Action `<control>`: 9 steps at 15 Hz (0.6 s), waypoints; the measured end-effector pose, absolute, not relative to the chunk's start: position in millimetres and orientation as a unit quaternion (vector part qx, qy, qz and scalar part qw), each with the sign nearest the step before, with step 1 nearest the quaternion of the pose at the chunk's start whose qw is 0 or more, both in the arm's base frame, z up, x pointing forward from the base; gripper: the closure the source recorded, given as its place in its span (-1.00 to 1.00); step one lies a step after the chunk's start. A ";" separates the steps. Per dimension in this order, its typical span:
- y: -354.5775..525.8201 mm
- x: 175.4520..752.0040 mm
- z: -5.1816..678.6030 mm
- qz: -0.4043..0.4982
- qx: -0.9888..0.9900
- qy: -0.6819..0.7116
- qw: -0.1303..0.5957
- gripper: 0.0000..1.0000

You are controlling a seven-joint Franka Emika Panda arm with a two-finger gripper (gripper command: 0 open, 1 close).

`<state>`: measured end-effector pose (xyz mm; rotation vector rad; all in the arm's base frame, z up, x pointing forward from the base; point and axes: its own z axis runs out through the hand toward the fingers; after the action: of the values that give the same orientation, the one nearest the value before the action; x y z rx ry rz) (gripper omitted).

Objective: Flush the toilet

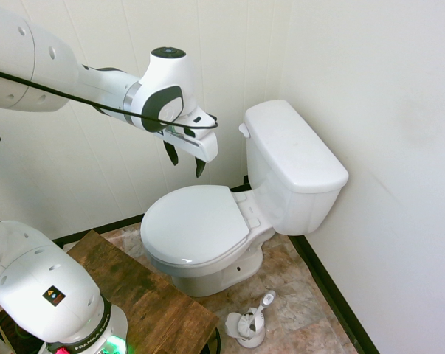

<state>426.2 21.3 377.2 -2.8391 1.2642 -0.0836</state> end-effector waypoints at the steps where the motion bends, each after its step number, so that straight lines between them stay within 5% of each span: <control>1: 21.5 426.7 376.8 -0.027 -0.913 0.406 0.016 -1.00; 9: 66.4 505.4 387.0 -0.059 -0.872 0.484 0.050 -1.00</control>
<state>505.4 66.4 387.0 -2.6554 1.4731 -0.1794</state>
